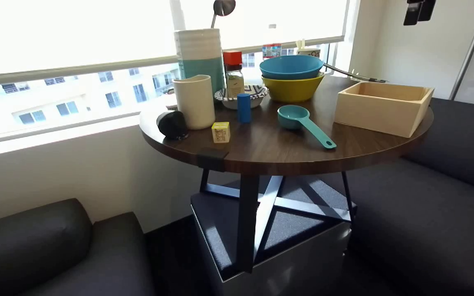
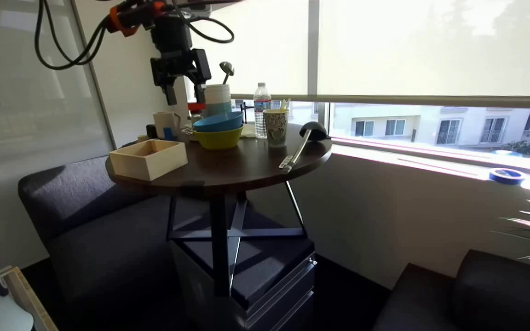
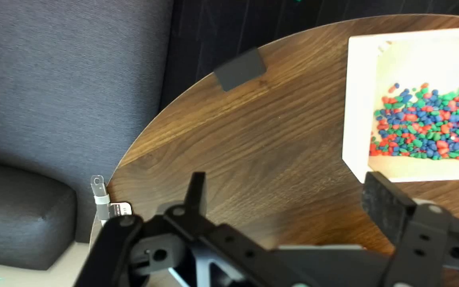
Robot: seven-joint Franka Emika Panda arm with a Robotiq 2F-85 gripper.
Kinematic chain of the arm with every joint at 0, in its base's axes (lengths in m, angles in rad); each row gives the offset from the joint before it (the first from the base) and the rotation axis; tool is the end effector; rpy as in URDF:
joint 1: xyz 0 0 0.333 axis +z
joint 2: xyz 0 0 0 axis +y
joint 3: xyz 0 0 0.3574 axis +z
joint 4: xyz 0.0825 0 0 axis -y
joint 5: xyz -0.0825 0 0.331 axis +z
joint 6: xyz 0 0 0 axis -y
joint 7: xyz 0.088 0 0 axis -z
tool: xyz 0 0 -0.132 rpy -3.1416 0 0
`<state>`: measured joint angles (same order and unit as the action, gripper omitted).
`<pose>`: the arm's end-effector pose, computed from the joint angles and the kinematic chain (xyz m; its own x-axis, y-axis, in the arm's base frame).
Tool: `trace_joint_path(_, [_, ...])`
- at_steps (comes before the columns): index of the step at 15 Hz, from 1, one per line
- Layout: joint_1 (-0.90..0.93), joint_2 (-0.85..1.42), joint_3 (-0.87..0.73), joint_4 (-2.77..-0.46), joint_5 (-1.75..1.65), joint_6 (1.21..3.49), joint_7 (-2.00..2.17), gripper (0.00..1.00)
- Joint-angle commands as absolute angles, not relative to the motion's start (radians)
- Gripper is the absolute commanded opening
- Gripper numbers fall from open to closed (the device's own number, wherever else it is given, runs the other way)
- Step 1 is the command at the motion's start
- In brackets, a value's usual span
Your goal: Pick up the square wooden box and pour some of the substance into the blue measuring spoon on the table, put the square wooden box on the table
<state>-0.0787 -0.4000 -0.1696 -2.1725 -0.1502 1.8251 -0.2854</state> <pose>0.3562 -0.1183 0.5793 0.9962 0.0839 0.0223 0.0816 -0.9925 0.0911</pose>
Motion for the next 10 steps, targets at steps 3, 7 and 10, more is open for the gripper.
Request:
trace_joint_path(3, [-0.071, -0.420, -0.149, -2.255, -0.098, 1.841, -0.218, 1.00])
trace_joint_path(7, [-0.068, -0.461, -0.149, -2.367, -0.020, 1.928, -0.187, 1.00])
trace_joint_path(10, [-0.069, -0.482, -0.154, -2.452, 0.029, 2.022, -0.186, 1.00])
